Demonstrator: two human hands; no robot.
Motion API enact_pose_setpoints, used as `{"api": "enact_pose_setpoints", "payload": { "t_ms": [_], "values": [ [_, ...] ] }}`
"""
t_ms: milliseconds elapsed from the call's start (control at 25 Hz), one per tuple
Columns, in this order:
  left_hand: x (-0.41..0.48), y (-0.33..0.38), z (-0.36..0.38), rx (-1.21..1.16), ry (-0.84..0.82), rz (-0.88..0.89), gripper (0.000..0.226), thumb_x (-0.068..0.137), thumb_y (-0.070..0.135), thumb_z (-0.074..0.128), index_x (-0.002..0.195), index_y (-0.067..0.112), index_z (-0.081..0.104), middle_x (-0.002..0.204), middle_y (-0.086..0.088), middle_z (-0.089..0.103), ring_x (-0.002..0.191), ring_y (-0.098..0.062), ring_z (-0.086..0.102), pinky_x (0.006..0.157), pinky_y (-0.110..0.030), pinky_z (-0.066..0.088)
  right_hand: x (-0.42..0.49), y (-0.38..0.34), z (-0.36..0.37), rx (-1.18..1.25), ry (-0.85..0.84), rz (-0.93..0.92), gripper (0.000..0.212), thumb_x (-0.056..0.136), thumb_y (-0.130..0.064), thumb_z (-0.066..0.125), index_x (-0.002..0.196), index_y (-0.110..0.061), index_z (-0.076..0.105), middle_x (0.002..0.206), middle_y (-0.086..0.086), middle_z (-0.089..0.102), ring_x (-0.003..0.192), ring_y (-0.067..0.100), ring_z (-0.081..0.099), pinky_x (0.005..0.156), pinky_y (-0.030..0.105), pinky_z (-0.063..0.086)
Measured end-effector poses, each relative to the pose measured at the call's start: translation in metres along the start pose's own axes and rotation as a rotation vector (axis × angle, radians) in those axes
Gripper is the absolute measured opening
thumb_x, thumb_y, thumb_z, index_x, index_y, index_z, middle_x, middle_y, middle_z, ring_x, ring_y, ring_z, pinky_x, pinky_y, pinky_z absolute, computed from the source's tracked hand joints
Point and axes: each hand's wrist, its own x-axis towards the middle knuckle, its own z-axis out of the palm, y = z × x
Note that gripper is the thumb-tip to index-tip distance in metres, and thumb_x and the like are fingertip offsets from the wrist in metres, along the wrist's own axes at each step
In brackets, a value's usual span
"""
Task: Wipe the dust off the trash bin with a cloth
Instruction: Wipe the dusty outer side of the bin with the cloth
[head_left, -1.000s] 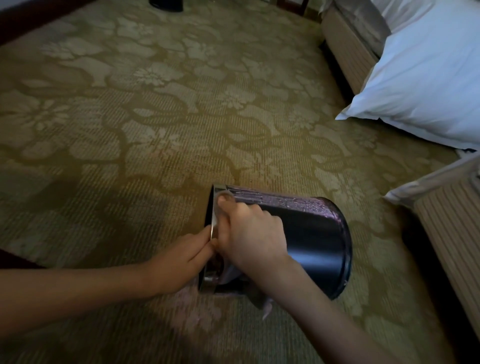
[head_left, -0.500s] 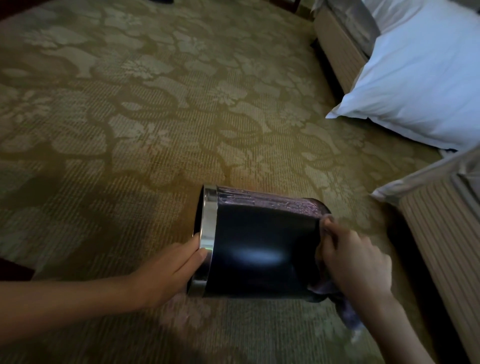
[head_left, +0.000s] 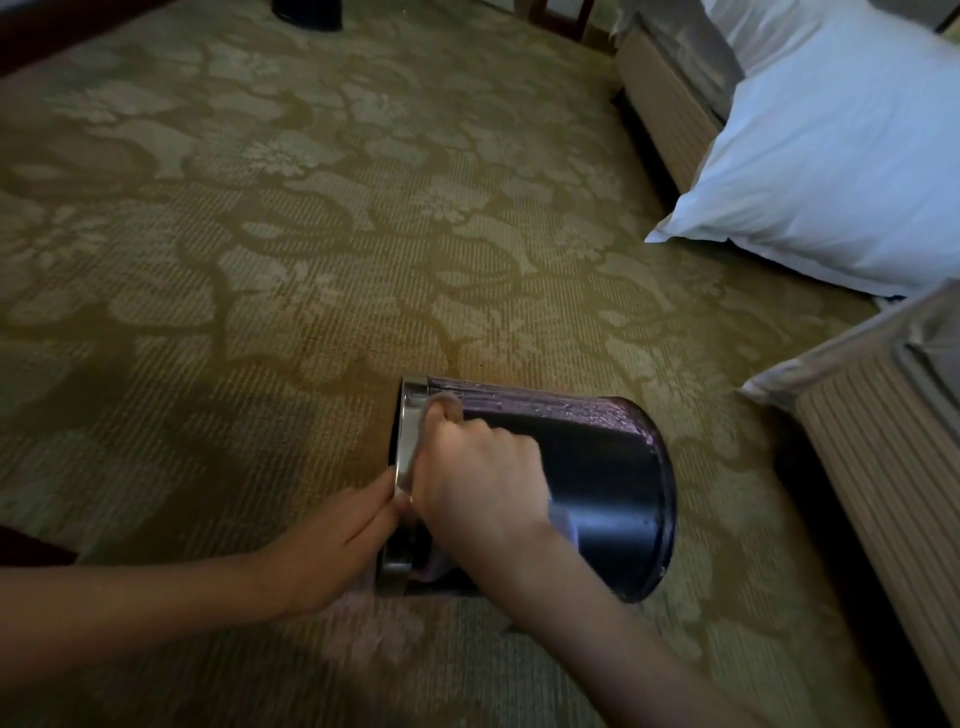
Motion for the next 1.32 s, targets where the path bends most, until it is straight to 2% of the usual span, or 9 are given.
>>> {"api": "enact_pose_setpoints", "payload": {
  "t_ms": [120,280,440,520,640,760,920,1160,1320],
  "values": [
    [0.005,0.003,0.001,0.018,0.049,0.005,0.029,0.101,0.036,0.035,0.092,0.022,0.059,0.078,0.004,0.069,0.070,-0.016,0.064,0.070,-0.046,0.051,-0.007,0.049,0.000,-0.087,0.059,0.144,0.020,0.098,-0.031,0.038,0.112,-0.025,0.050,0.091,0.005,0.070,0.085,0.033,0.068,0.060,0.036,0.036],
    [0.004,0.007,0.003,0.045,0.072,-0.028,0.034,0.103,0.014,0.038,0.074,0.027,0.052,0.066,0.014,0.061,0.058,-0.009,0.054,0.063,-0.042,0.047,-0.045,0.142,-0.014,-0.044,0.038,0.535,0.039,0.101,-0.051,0.031,0.116,-0.034,0.062,0.100,0.007,0.070,0.095,0.034,0.066,0.076,0.040,0.049],
    [0.007,0.008,0.000,-0.097,0.080,-0.049,0.030,0.102,0.021,0.040,0.080,0.025,0.062,0.078,-0.005,0.067,0.065,-0.018,0.063,0.062,-0.036,0.053,-0.054,0.153,-0.009,0.047,0.067,0.552,0.038,0.100,-0.051,0.034,0.125,-0.038,0.061,0.106,0.006,0.069,0.099,0.033,0.064,0.076,0.039,0.044],
    [0.018,0.010,-0.007,-0.182,0.183,-0.100,0.030,0.102,0.020,0.040,0.078,0.013,0.057,0.067,-0.015,0.056,0.058,-0.024,0.056,0.057,-0.037,0.047,-0.057,0.150,-0.008,0.112,0.084,0.577,0.039,0.099,-0.053,0.036,0.124,-0.039,0.061,0.107,0.004,0.070,0.101,0.032,0.064,0.078,0.039,0.045],
    [0.034,0.015,-0.014,-0.247,0.238,-0.203,0.033,0.102,0.014,0.041,0.070,0.012,0.049,0.049,0.003,0.039,0.042,-0.005,0.037,0.046,-0.022,0.032,-0.067,0.164,-0.007,0.279,0.047,0.602,0.034,0.093,-0.056,0.046,0.120,-0.045,0.064,0.110,-0.007,0.071,0.106,0.025,0.065,0.083,0.038,0.050],
    [0.043,0.019,-0.014,-0.329,0.221,-0.291,0.029,0.101,0.011,0.040,0.073,0.009,0.048,0.047,0.006,0.035,0.034,-0.002,0.032,0.037,-0.016,0.027,-0.065,0.177,-0.007,0.474,0.080,0.567,0.021,0.087,-0.046,0.058,0.102,-0.044,0.073,0.112,-0.011,0.072,0.109,0.015,0.065,0.094,0.040,0.050],
    [0.056,0.026,-0.021,-0.354,0.217,-0.342,0.031,0.100,0.008,0.040,0.070,0.008,0.047,0.035,0.007,0.034,0.027,0.000,0.031,0.031,-0.011,0.025,-0.047,0.189,-0.010,0.877,0.145,0.542,0.024,0.091,-0.003,0.062,0.099,-0.022,0.075,0.107,0.001,0.074,0.109,0.012,0.065,0.106,0.038,0.044],
    [0.065,0.030,-0.033,-0.298,0.193,-0.339,0.030,0.101,0.010,0.042,0.072,0.009,0.050,0.040,0.008,0.037,0.031,0.000,0.031,0.033,-0.014,0.025,-0.033,0.172,-0.017,1.173,0.279,0.690,0.022,0.091,0.001,0.057,0.083,-0.009,0.075,0.069,0.001,0.074,0.066,0.007,0.070,0.056,0.013,0.051],
    [0.072,0.035,-0.045,-0.263,0.213,-0.262,0.024,0.101,0.012,0.042,0.092,-0.006,0.056,0.055,0.002,0.038,0.043,-0.007,0.035,0.041,-0.018,0.029,-0.023,0.174,-0.020,1.222,0.383,0.619,0.020,0.092,-0.002,0.057,0.090,-0.011,0.076,0.079,0.001,0.076,0.079,0.009,0.072,0.068,0.015,0.054]
  ]
}}
